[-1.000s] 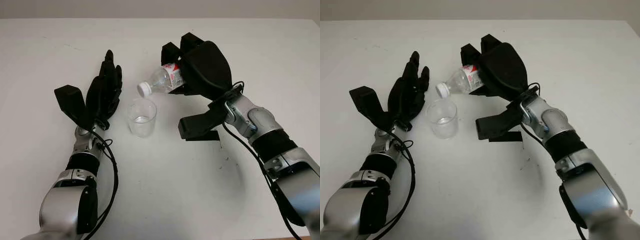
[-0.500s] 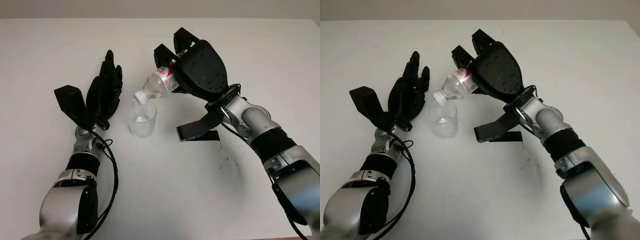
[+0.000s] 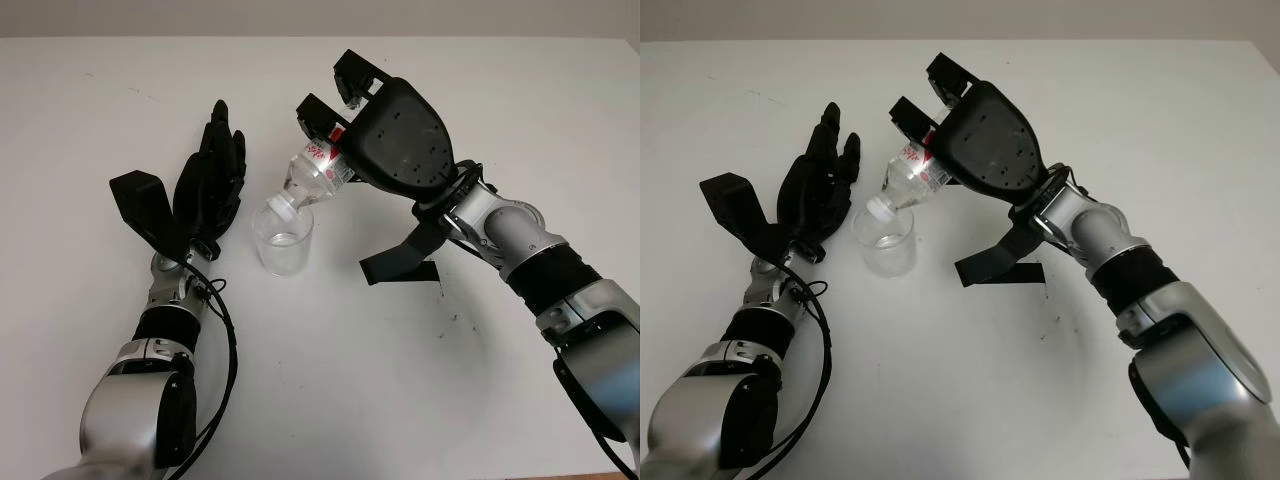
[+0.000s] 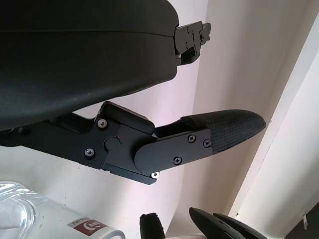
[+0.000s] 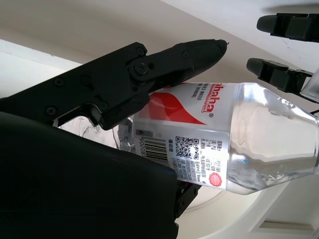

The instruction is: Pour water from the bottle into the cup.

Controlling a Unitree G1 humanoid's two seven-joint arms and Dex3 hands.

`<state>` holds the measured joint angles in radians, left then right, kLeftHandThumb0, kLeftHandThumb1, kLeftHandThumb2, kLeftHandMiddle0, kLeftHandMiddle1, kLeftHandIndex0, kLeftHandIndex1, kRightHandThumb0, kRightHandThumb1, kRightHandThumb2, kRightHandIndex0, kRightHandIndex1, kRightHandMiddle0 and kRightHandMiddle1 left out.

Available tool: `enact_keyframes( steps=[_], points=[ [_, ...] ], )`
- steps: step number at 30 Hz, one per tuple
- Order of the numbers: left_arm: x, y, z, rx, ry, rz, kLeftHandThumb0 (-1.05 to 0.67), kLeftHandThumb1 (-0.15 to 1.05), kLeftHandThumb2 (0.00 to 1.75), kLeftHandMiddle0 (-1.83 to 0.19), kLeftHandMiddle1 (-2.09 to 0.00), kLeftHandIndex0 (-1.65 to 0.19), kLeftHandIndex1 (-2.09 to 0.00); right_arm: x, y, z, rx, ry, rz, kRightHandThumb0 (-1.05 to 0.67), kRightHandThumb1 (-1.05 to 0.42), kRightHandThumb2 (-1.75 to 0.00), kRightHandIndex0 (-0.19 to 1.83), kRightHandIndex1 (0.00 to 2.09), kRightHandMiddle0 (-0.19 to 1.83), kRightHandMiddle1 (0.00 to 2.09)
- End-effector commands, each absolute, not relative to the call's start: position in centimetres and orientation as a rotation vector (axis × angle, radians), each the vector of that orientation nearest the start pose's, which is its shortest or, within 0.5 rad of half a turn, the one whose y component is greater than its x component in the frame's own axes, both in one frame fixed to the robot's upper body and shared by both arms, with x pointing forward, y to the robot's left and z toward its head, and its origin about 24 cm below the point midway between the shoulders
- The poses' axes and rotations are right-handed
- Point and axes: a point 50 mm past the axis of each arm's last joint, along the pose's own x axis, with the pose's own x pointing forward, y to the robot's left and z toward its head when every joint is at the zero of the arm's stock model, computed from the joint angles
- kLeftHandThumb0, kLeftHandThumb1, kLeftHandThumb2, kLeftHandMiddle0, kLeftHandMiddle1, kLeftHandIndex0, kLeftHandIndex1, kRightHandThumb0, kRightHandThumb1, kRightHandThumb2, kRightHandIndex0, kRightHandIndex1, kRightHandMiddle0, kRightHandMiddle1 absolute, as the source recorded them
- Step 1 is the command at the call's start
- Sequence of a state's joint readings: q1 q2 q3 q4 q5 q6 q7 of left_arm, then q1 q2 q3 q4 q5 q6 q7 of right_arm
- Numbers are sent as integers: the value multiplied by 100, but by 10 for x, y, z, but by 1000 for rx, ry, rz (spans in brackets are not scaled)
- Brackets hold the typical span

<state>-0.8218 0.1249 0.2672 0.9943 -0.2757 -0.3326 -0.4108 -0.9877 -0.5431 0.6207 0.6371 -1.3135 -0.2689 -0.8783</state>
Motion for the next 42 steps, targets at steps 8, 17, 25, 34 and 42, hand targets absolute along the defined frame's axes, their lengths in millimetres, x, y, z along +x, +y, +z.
enact_keyframes(
  steps=[8, 17, 25, 34, 42],
  points=[
    [382, 160, 102, -252, -193, -266, -83, 105, 67, 19, 0, 19, 0, 361, -106, 210, -1647, -1414, -107, -48, -105, -23, 126, 209, 59, 209],
    [383, 161, 102, -248, -193, -260, -83, 105, 68, 19, 0, 19, 0, 361, -126, 207, -1010, -986, -108, -41, -105, -28, 143, 209, 116, 209],
    [383, 160, 103, -254, -193, -264, -83, 105, 68, 19, 0, 19, 0, 350, -152, 191, -465, -593, -15, -34, -105, -34, 140, 209, 121, 209],
    [383, 160, 103, -252, -195, -273, -83, 105, 67, 19, 0, 19, 0, 324, -159, 169, 20, -312, 21, -39, -105, -34, 135, 209, 106, 209],
    [382, 161, 102, -254, -188, -272, -84, 105, 66, 19, 0, 19, 0, 306, -160, 158, 180, -134, 33, -39, -105, -33, 142, 209, 107, 209]
  ],
)
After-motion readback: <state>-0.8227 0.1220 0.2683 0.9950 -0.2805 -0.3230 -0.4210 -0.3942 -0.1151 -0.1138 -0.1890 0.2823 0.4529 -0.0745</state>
